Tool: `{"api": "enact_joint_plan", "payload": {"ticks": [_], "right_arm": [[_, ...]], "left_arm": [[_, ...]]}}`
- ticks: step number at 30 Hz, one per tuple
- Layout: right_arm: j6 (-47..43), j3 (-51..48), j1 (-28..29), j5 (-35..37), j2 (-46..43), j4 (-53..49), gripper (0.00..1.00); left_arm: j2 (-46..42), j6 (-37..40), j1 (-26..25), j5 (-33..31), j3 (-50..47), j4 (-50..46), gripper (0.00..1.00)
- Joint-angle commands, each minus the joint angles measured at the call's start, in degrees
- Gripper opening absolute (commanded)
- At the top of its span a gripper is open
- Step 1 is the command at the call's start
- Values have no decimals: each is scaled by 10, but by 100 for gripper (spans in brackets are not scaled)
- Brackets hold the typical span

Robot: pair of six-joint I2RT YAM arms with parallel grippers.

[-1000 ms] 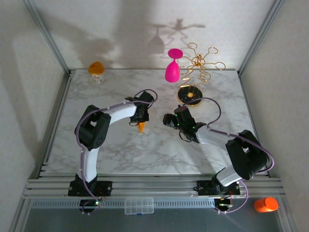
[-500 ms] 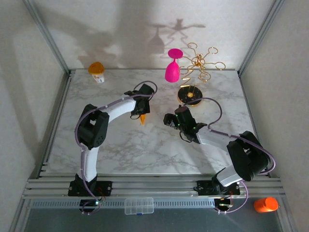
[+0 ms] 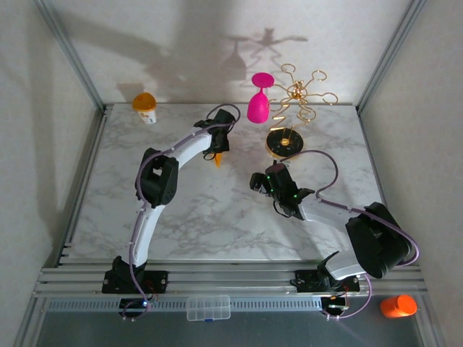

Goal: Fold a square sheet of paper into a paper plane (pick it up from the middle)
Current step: Move the paper plane to the top-center of the table.

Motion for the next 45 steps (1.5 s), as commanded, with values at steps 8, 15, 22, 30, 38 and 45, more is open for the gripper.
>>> {"api": "enact_joint_plan", "payload": {"ticks": [8,15,22,30,38,45], "right_arm": [[0,8,-3,15,-1,-13,84],[4,7,-3,11,4,-13,83],[7,7,-3,9,9,-14,83],[11,8,-3,6,17,-11,83],[11,10,-3,2,23,-9,83],[12,15,-4,2,24,-9,83]], "left_arm": [[43,20,12,-5,50,-46,18],[48,11,12,-8,48,-44,31],[51,13,11,2,28,-33,34],[53,26,9,5,-7,-21,36],[50,25,9,8,-34,-8,37],[23,22,9,10,-20,-10,37]]}}
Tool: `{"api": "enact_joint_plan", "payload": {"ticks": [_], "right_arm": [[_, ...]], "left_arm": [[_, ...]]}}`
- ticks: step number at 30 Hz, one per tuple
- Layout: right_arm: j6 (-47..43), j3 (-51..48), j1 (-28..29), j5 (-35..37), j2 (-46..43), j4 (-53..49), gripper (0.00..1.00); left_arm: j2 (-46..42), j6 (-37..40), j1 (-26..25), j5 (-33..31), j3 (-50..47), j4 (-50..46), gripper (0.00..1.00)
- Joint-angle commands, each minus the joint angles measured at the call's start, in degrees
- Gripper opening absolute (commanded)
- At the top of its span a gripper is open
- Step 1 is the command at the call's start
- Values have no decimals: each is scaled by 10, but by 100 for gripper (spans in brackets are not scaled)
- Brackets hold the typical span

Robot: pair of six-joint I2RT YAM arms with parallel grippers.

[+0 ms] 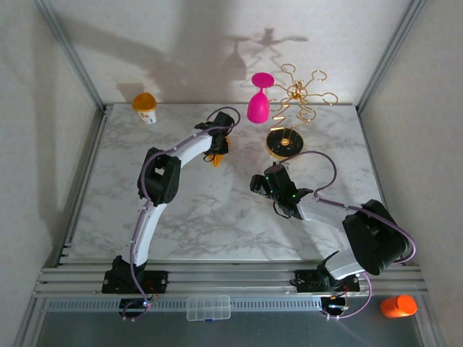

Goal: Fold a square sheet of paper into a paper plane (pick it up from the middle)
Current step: Move the paper plane to the top-center of the table.

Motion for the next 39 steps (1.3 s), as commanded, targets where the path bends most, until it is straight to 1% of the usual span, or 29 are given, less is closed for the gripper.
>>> {"api": "enact_joint_plan", "payload": {"ticks": [1,9,17,20,23,26,27,28,29,31,35,37,38,39], "right_arm": [[7,15,-3,2,8,0,83],[9,21,-4,-3,17,3,83],[10,23,-4,-1,14,2,83],[4,31,-4,7,8,-5,83],[-9,47,-4,32,-9,-24,84],[-31,59,-8,72,-40,-41,87],[-39,58,-9,88,-55,-44,89],[-43,55,-10,109,-69,-46,96],[-48,50,-11,126,-82,-46,99],[-67,32,-20,156,-111,-37,99],[-110,3,-50,195,-152,-21,99],[-136,-13,-66,222,-174,-4,99],[-145,-20,-72,238,-181,4,99],[-152,-30,-79,261,-188,15,99]], "left_arm": [[-6,1,2,9,-6,-35,37],[-72,-32,2,-7,-3,-24,42],[-101,-41,2,-13,-3,-27,44],[-120,-43,1,-16,-6,-26,44],[-164,-46,0,-28,-30,-6,44],[-235,-51,1,-60,-83,29,45],[-265,-53,2,-75,-112,46,46],[-297,-55,4,-89,-143,64,48],[-325,-56,6,-100,-173,80,50],[-391,-55,12,-137,-251,122,56],[-519,-49,33,-221,-416,214,66],[-590,-45,47,-267,-507,260,75],[-618,-44,56,-278,-544,281,78],[-649,-41,68,-290,-587,308,83]]}}
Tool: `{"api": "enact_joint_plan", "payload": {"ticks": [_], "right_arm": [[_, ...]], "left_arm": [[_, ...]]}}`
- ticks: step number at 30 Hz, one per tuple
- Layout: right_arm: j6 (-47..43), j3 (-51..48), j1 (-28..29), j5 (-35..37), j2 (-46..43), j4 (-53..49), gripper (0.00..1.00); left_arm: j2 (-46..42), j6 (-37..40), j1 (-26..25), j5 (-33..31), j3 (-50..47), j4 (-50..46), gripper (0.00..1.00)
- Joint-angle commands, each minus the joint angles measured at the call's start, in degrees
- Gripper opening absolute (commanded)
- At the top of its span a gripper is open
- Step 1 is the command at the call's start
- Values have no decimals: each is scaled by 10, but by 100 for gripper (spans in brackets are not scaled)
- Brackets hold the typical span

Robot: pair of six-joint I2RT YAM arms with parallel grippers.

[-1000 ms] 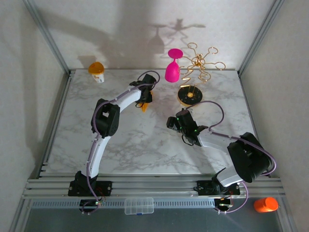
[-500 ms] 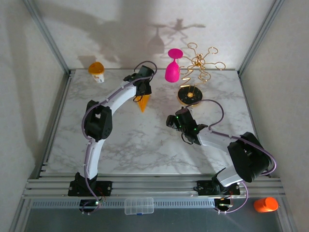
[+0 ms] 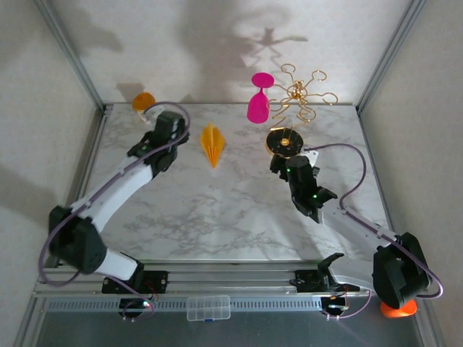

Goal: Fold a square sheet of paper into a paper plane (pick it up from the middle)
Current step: Move the paper plane to the top-center of the table, then reset both arms

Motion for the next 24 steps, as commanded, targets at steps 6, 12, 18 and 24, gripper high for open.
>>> {"api": "enact_joint_plan", "payload": {"ticks": [6,12,18,24], "right_arm": [[-115,-117,-64,142,-30,169,99],[-169,-160,-132,108,-15,275,99],[-289,-212,-168,62,33,434,99],[-318,-283,-204,-81,71,590,99]], "left_arm": [[-172,40,88,-141,-292,228,99],[-232,67,149,-160,-449,423,100],[-200,120,198,-44,-529,595,100],[-140,178,208,80,-585,767,99]]}}
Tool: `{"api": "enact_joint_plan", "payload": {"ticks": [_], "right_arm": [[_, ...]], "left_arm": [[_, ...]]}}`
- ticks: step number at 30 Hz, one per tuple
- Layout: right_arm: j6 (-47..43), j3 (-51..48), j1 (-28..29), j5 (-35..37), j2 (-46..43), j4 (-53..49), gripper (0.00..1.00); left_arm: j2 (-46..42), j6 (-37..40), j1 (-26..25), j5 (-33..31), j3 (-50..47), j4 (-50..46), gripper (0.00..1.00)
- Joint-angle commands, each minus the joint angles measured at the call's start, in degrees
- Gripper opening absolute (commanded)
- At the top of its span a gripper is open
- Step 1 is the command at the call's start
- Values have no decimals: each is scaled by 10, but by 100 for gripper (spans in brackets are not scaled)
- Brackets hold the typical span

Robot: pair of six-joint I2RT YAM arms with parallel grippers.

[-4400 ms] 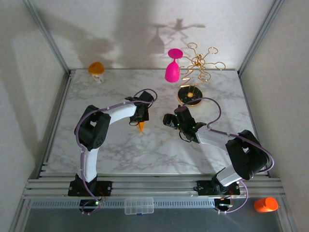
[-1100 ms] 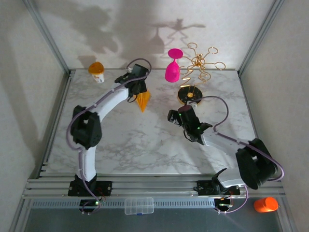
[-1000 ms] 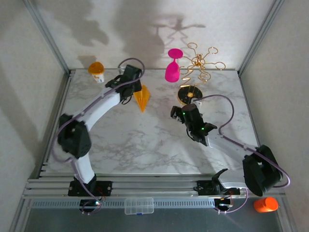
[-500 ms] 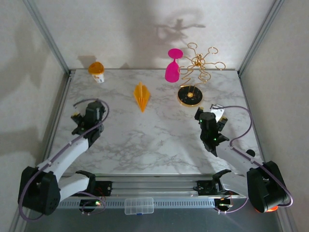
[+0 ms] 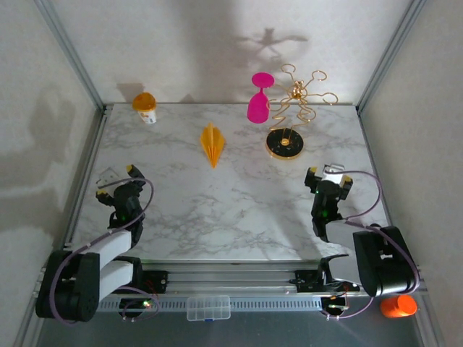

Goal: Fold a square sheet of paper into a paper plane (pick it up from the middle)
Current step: Reset both arms

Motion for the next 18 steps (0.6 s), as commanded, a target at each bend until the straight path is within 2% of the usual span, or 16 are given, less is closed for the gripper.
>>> {"api": "enact_joint_plan", "payload": {"ticks": [1,3,8,14,18], "right_arm": [[-36,-25,-21,-99,14,134,99],[-36,-27,-34,-126,18,145,99],[-25,-21,-75,-195,46,180,99],[-23,-10,-85,-246,120,235,99],[-17,7,-88,-243,155,232,99]], "left_arm": [[29,55,6,96,-18,151,99],[45,77,6,133,-32,195,99],[107,87,7,158,-38,265,99],[176,80,8,184,-15,295,100],[195,80,8,182,11,259,99]]}}
